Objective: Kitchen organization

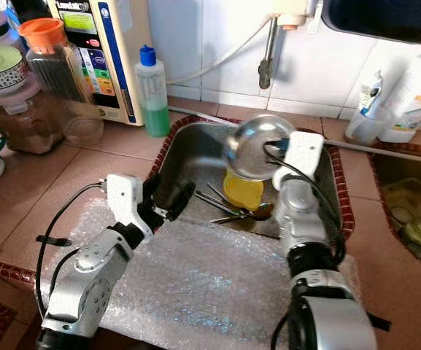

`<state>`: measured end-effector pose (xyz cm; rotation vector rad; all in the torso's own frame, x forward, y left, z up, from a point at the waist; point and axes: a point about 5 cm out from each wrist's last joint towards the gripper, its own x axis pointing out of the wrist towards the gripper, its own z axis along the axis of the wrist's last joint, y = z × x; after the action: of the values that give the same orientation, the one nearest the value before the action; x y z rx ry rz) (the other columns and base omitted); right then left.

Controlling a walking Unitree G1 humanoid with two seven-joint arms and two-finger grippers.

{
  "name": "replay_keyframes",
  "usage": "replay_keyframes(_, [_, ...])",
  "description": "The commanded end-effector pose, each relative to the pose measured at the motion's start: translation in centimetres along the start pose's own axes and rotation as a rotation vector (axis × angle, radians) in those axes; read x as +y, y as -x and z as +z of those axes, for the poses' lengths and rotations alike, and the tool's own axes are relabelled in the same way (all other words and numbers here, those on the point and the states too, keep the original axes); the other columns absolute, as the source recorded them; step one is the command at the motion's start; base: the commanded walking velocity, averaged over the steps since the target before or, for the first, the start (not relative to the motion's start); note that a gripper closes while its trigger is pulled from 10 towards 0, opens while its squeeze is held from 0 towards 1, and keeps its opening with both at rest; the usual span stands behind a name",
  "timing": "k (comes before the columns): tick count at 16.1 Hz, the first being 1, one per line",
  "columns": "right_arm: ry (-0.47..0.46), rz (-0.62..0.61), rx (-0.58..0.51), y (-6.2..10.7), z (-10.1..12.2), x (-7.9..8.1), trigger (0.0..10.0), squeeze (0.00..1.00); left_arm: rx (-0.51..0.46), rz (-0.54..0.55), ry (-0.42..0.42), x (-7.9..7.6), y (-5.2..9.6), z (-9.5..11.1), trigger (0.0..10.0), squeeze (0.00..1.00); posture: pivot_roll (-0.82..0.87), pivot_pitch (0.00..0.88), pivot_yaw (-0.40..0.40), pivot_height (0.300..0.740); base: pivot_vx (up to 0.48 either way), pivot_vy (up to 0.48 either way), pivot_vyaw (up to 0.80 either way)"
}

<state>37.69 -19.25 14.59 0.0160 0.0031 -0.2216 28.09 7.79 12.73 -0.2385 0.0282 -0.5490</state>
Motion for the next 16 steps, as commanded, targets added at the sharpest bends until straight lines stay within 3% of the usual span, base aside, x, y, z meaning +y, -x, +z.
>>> replay_keyframes(1, [-0.023,-0.028,-0.01,-0.4,0.6,0.0,0.0,0.0,0.06,-0.014,-0.002,0.0,0.3,-0.9,10.0,1.0,0.07,0.064,0.014,0.74,0.0,0.0,0.0])
replay_keyframes(7, [-0.083,-0.062,0.2,0.0,-3.2,-0.7,0.0,0.0,0.102,-0.031,-0.026,-0.2,0.4,-1.3,10.0,1.0,0.08,0.064,0.015,0.74,0.0,0.0,0.0])
replay_keyframes(9, [-0.189,-0.124,0.322,0.9,-5.5,-1.5,0.0,0.0,0.109,-0.032,-0.03,-0.1,0.5,-1.3,10.0,1.0,0.08,0.062,0.021,0.74,0.0,0.0,0.0])
replay_keyframes(13, [-0.235,-0.144,0.373,1.3,-6.5,-1.7,0.0,0.0,0.132,-0.044,-0.046,-0.2,0.5,-1.4,10.0,1.0,0.08,0.064,0.026,0.74,0.0,0.0,0.0])
replay_keyframes(14, [-0.237,-0.148,0.379,1.3,-6.6,-1.7,3.1,1.0,0.137,-0.038,-0.058,-0.1,0.5,-1.4,10.0,1.0,0.08,0.065,0.029,0.74,0.0,0.0,0.0])
replay_keyframes(15, [-0.237,-0.152,0.388,1.3,-6.7,-1.7,8.5,1.0,0.14,-0.033,-0.065,-0.1,0.4,-1.4,10.0,1.0,0.08,0.064,0.029,0.74,0.0,0.0,0.0])
replay_keyframes(16, [-0.242,-0.154,0.398,1.4,-6.9,-1.7,10.0,1.0,0.158,-0.027,-0.083,-0.1,0.3,-1.5,10.0,1.0,0.08,0.064,0.029,0.74,0.0,0.0,0.0])
